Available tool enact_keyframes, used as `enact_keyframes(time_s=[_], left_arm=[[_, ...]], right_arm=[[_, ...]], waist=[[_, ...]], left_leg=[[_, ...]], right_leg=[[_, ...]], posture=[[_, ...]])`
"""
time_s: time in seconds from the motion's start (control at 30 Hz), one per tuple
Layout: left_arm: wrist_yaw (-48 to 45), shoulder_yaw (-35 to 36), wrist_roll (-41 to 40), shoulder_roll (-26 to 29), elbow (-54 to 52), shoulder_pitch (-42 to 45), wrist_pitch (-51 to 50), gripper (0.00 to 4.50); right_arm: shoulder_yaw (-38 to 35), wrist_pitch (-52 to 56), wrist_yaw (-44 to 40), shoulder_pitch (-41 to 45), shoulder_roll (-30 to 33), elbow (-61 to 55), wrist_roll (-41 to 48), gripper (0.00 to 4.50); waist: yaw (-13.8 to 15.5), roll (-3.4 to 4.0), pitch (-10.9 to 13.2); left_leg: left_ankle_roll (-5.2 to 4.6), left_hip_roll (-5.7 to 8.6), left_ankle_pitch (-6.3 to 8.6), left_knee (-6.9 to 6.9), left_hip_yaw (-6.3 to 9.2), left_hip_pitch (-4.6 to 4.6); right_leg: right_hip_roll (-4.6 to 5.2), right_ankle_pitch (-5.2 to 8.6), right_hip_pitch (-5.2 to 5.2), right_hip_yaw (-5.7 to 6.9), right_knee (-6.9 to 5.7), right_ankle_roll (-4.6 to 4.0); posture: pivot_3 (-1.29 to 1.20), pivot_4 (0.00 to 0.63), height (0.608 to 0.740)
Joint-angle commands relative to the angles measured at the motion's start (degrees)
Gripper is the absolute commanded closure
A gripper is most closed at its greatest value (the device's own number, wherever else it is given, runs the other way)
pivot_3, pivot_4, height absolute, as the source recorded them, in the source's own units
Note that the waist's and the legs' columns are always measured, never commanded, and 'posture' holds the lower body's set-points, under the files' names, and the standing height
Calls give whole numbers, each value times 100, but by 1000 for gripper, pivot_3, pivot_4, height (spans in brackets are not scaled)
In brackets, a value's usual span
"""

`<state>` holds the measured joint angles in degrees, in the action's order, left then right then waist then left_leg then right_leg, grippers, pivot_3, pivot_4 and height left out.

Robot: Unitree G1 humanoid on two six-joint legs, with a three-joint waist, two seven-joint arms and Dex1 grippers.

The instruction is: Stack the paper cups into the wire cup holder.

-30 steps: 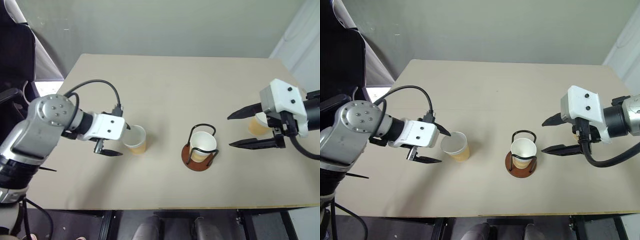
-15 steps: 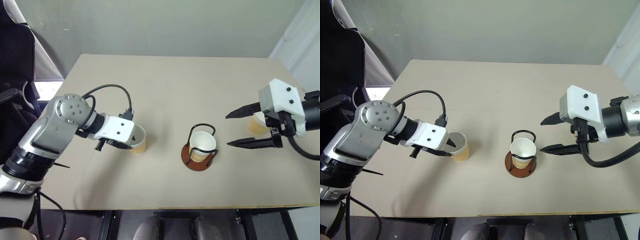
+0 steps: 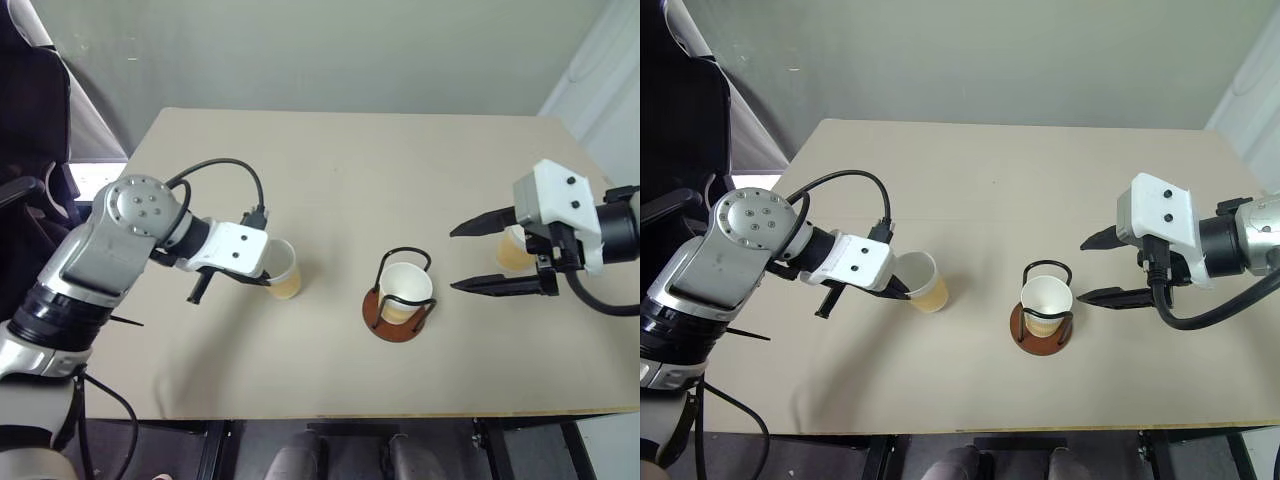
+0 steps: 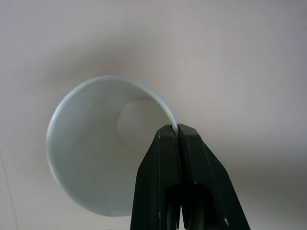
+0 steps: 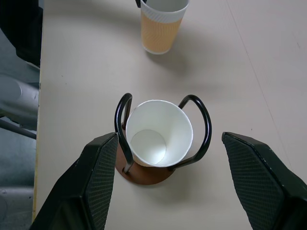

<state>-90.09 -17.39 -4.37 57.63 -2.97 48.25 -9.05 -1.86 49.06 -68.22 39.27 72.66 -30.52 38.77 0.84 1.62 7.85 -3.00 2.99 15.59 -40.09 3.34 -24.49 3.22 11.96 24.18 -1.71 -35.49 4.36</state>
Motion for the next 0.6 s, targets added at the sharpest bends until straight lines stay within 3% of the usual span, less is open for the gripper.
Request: enact_keyframes(time_s=[0.03,0.2,0.4,0.6], left_arm=[[-241,90,-470,-103,118,654,-191,4488],[-241,-51,-1133,-376,209,1490,-511,4488],[-241,-128,-1715,-604,184,1887,-554,4488],[-241,-275,-1886,-1042,403,2344,-640,4488]], right_arm=[[-292,-67,-31,-59,127,-32,1,972],[-359,-257,-97,-521,336,29,-285,972],[-487,-659,-136,-1229,582,86,-727,972],[-586,-765,-92,-1463,589,19,-816,972]], waist=[[12,0,0],[33,0,0],[13,1,0],[25,0,0]], left_leg=[[0,0,0,-1,0,-1],[0,2,0,0,0,-4],[2,-1,2,5,0,-3],[2,-2,1,-1,-1,-4]], right_leg=[[0,0,0,0,0,0],[3,-1,-1,1,3,1],[3,0,0,3,2,1],[3,-2,-2,2,3,5]], posture=[[0,150,740],[0,150,740],[0,150,740],[0,150,740]])
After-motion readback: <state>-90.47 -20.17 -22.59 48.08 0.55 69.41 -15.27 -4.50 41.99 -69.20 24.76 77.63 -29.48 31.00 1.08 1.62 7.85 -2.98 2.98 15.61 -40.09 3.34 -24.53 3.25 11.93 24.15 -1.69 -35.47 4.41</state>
